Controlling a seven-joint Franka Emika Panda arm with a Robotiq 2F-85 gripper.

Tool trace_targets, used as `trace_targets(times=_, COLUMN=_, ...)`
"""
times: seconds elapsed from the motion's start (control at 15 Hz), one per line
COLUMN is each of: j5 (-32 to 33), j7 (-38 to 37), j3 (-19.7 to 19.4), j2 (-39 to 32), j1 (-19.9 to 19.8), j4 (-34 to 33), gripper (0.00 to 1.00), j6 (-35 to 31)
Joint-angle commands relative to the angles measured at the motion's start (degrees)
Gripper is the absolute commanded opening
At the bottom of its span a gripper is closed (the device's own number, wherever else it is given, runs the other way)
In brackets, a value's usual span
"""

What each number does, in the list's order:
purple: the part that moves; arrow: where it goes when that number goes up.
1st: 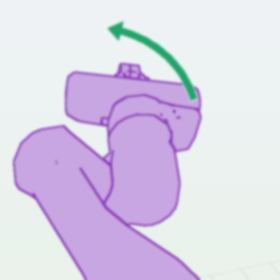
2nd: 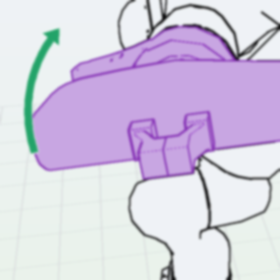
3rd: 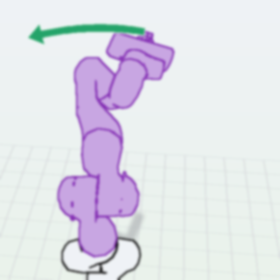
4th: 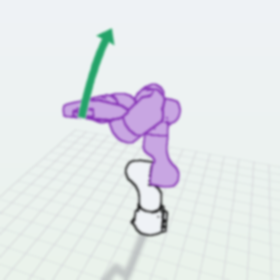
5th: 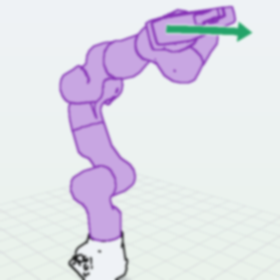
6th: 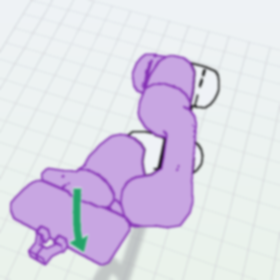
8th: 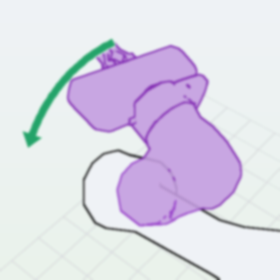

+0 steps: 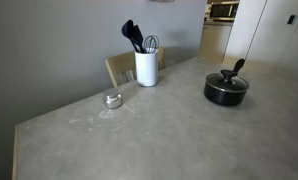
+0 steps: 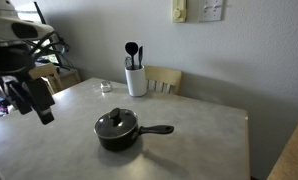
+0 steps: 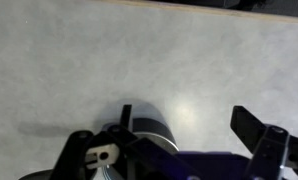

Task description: Remove the lid from the black pot

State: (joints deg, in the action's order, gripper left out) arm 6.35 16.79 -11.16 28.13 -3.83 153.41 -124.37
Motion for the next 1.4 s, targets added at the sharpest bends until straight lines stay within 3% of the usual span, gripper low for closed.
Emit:
trace_targets(times=0.0, j5=-1.99, j7=6.25, j3=-2.3, j2=-10.34, j1=0.8, j4=-5.27, gripper=1.0, j6=-4.85)
trace_targets(times=0.07, j5=-2.69, j7=7.74, j3=-2.79, j2=-11.67, j1=0.71, j4=-5.92, gripper=1.0, j6=-5.95)
trace_targets(times=0.13, j5=-1.19, j7=4.23, j3=-0.66, j2=-6.5, j1=-0.42, j4=-2.87, gripper=1.0, j6=-4.12)
trace_targets(times=0.4, j5=-1.92, j7=6.28, j3=-1.33, j2=-10.98, j1=-0.57, j4=-5.16, gripper=1.0, j6=-5.66)
trace_targets(times=1.33, j5=-1.94, j7=6.29, j3=-1.32, j2=-10.98, j1=-0.5, j4=-5.37, gripper=1.0, j6=-5.66)
